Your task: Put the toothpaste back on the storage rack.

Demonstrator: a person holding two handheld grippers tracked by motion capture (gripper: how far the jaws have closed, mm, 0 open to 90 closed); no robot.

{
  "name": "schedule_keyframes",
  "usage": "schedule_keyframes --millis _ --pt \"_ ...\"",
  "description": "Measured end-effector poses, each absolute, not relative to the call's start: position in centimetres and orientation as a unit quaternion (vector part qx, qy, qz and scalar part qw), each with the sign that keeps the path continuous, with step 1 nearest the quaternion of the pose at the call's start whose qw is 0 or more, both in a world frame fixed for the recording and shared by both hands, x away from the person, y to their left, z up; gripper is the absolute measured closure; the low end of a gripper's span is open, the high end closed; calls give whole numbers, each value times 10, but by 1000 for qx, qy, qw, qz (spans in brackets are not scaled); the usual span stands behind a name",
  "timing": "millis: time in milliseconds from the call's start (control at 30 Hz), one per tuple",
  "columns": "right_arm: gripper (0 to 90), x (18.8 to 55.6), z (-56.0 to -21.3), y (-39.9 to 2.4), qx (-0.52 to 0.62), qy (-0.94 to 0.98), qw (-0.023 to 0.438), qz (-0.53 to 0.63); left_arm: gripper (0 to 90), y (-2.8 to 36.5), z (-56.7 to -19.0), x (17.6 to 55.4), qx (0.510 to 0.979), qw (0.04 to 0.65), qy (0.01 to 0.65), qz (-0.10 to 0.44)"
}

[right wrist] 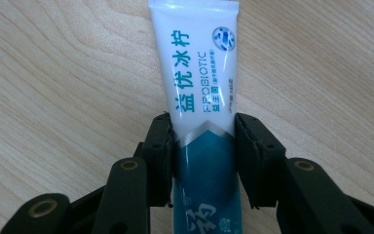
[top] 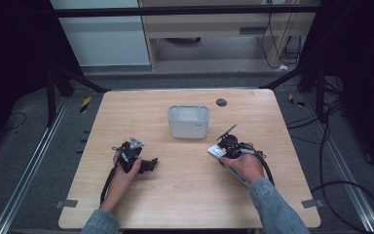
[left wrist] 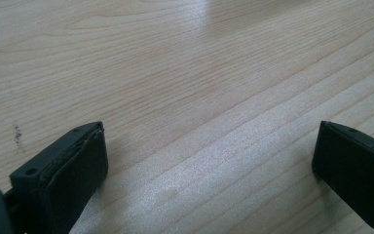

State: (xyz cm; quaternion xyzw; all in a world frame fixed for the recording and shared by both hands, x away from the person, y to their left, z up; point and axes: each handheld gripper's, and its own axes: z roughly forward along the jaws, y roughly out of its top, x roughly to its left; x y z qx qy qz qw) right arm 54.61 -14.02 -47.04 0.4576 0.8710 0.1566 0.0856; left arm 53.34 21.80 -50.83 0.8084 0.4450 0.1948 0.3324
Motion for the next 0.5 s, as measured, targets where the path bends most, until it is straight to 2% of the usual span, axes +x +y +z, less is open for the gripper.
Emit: schedule_keyframes --millis 200,300,500 --pt "662 546 -469 -138 450 876 92 149 0 218 -508 534 809 332 445 195" --pt "749 545 -465 -139 448 876 94 153 0 218 -508 534 809 332 444 195" --pt "767 545 -463 -140 447 877 91 153 0 218 -508 534 809 332 445 195"
